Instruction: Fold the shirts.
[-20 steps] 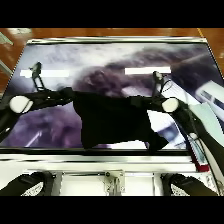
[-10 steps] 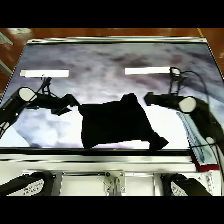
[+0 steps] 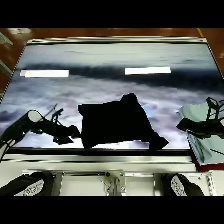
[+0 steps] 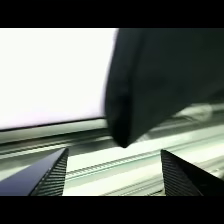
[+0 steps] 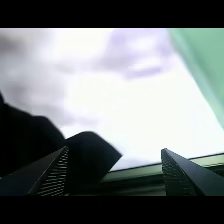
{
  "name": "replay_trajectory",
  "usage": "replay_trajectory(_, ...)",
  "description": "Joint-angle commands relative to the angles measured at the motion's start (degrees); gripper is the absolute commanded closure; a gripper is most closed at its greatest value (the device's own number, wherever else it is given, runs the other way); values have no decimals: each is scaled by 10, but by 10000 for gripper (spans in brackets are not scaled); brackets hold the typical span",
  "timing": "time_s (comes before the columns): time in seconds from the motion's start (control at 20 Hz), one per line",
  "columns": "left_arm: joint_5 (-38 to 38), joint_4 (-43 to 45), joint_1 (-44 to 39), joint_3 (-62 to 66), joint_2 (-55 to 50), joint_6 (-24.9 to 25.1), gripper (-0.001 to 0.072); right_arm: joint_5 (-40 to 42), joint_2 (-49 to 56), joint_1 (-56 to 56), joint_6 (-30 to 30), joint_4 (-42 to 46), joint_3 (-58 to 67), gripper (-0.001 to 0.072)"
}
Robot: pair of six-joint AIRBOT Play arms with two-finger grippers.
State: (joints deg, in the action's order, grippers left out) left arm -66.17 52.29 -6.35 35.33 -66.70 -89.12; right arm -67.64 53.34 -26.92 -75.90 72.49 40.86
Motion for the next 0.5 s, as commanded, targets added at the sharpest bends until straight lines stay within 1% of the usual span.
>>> replay_trajectory(0.0,103,-94,-59,-70,3,23,-13,-23,-3,-26,29,-70,-40,19)
replay_trajectory(0.15,167,-116,-97,-70,-3,8,-12,-25,-3,-14,29,-77,-40,20)
replay_trajectory(0.25,173,-123,-112,-70,-20,9,-13,-25,-3,-14,29,-80,-40,20)
replay_trajectory(0.45,185,-123,-111,-67,-33,10,-7,-25,-3,-14,29,-80,-40,20)
